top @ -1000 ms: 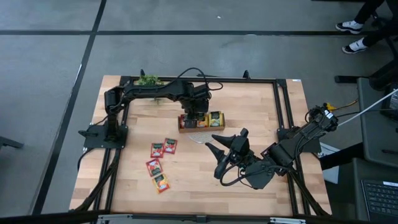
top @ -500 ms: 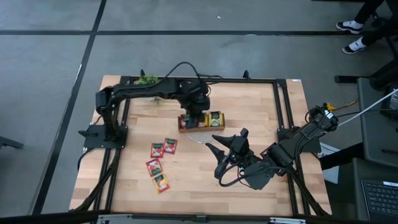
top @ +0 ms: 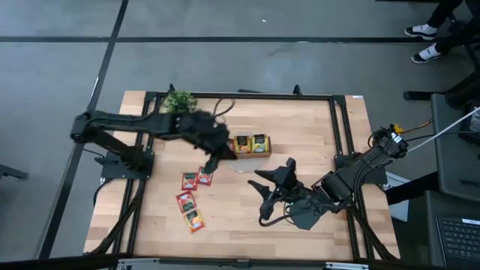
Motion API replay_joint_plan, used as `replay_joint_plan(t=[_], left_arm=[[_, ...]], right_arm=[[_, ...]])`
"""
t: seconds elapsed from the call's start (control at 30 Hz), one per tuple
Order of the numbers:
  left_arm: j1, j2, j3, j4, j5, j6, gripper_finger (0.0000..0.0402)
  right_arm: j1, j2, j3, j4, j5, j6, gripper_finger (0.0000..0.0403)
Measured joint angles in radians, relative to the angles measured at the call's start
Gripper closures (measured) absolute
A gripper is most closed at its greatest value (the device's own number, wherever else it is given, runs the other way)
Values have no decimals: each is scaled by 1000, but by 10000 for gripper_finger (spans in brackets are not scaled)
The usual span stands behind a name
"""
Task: Pick & Place Tea
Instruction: Put the red tea bag into the left section of the wooden organizer
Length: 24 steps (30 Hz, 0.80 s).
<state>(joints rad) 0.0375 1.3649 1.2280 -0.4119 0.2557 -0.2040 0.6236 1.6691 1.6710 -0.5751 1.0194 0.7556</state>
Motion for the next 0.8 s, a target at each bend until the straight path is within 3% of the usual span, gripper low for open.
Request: replay_joint_plan(t=[0.13,0.4,0.6,0.8], left_arm=[[-114,-115,-111,84,-107,-66,387],[-341,-297,-290,204,-431,-212,380],[-464,-344,-355,189,-529,-310,365],[-585,-379,-390,167,-729,-344,353]], right_arm=[[-35,6,0,6,-117,5,240],[-100,58,0,33,-287,1,240],[-140,109,0,108,-448,-1,240],[-190,161,0,160,-555,-2,240]])
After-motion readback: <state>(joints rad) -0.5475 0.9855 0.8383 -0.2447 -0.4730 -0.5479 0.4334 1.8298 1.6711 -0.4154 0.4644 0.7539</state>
